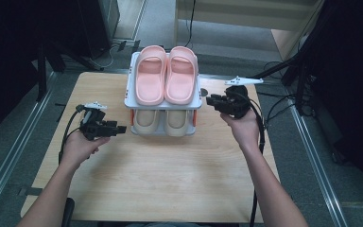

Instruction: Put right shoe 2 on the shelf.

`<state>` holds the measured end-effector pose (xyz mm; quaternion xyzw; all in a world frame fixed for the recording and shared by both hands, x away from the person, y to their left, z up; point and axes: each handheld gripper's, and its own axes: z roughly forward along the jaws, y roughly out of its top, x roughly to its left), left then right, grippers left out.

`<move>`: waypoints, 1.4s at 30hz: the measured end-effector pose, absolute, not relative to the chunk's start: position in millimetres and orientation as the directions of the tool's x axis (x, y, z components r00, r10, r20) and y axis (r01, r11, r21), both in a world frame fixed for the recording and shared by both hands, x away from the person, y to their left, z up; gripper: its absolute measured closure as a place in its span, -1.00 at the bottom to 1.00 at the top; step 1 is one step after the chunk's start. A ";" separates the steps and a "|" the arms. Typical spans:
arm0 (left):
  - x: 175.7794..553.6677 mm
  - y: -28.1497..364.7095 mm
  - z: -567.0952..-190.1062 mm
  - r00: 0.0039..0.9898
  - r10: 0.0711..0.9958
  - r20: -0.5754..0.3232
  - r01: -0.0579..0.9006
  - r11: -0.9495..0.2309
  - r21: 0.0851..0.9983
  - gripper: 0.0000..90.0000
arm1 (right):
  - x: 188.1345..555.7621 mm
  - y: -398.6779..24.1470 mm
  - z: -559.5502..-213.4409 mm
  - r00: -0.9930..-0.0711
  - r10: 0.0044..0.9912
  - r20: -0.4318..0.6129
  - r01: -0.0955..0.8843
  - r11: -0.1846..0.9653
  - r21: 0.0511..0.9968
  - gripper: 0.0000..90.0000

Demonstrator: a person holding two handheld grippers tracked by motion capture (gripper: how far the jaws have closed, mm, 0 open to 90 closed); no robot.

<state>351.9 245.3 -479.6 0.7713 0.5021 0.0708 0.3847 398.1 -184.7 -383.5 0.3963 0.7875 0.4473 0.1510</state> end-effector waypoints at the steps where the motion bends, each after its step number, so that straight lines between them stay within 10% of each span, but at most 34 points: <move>1: 352.3 245.1 -479.6 0.487 0.829 -0.275 0.720 -0.203 0.663 -0.01 | 395.4 -185.3 -386.9 -0.645 0.755 0.116 0.487 0.290 0.824 0.58; 42: 357.3 224.5 -480.4 0.541 0.801 -0.254 0.707 -0.270 0.654 -0.06 | 346.2 -189.2 -484.7 -0.725 0.670 0.160 0.474 0.317 0.822 0.29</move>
